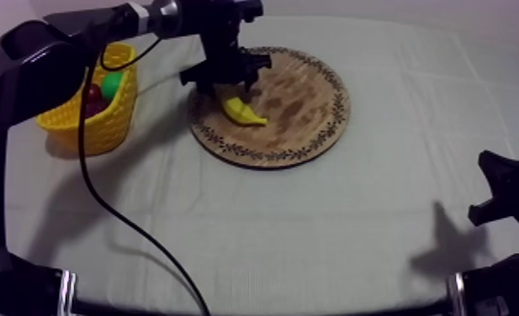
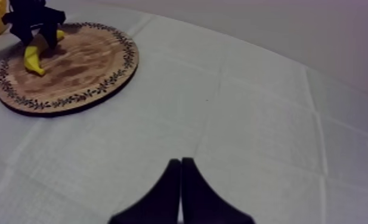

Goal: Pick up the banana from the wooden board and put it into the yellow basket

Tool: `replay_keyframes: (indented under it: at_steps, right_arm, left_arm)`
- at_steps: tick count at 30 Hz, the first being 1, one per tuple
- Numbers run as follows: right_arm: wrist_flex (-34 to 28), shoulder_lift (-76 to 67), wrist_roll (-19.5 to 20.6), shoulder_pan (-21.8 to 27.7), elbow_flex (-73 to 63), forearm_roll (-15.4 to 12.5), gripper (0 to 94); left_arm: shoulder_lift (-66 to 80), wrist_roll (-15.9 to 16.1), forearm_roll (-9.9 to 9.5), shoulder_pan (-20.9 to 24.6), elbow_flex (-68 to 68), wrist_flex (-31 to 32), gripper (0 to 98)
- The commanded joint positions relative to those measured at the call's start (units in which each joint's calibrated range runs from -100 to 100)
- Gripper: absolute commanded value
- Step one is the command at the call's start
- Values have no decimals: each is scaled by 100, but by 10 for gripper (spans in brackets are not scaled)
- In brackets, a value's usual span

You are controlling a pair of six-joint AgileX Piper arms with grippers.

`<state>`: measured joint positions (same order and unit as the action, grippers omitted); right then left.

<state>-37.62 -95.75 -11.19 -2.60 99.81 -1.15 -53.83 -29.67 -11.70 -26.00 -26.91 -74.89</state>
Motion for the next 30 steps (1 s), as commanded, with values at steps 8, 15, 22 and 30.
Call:
replay_keyframes:
  at_steps: [8,15,22,30]
  right_arm:
    - [-4,0,-2,0,-3,0,3]
    - [-4,0,-2,0,-3,0,3]
    - [-4,0,-2,0,-3,0,3]
    - [-4,0,-2,0,-3,0,3]
  left_arm:
    - [-50,58,3,19,-29,118,452]
    - [-88,91,-4,32,-75,137,399]
    - [-33,132,-13,44,-83,121,353]
    - [429,226,4,85,-13,15,326]
